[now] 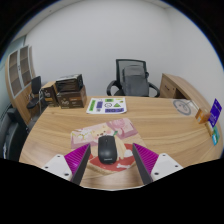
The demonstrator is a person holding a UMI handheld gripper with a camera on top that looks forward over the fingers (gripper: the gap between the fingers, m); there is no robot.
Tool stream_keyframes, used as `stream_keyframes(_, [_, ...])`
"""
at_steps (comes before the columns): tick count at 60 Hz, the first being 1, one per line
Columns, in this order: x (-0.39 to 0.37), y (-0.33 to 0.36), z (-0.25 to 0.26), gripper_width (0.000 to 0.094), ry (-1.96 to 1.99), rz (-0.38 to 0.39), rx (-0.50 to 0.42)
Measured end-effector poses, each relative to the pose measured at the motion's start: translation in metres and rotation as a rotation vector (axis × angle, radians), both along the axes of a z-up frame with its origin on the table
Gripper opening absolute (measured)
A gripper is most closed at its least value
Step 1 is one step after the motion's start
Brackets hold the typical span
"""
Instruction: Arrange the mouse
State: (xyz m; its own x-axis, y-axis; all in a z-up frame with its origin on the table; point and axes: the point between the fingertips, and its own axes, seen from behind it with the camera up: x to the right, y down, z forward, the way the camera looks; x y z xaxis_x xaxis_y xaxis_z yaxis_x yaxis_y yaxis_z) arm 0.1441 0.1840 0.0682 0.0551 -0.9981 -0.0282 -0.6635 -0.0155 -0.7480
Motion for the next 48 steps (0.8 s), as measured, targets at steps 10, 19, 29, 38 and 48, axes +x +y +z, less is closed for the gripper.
stream_keyframes(10, [-0.068, -0.019, 0.064, 0.0858, -0.009, -0.009, 0.006])
stream_keyframes(19, [-0.140, -0.046, 0.106, 0.0859, -0.022, -0.014, -0.030])
stream_keyframes(29, [-0.221, -0.079, 0.127, 0.0858, -0.023, -0.059, -0.036])
stream_keyframes(38, [-0.282, -0.105, 0.132, 0.0861, -0.023, -0.107, -0.040])
stream_keyframes(48, [-0.321, -0.124, 0.137, 0.0866, -0.034, -0.139, -0.064])
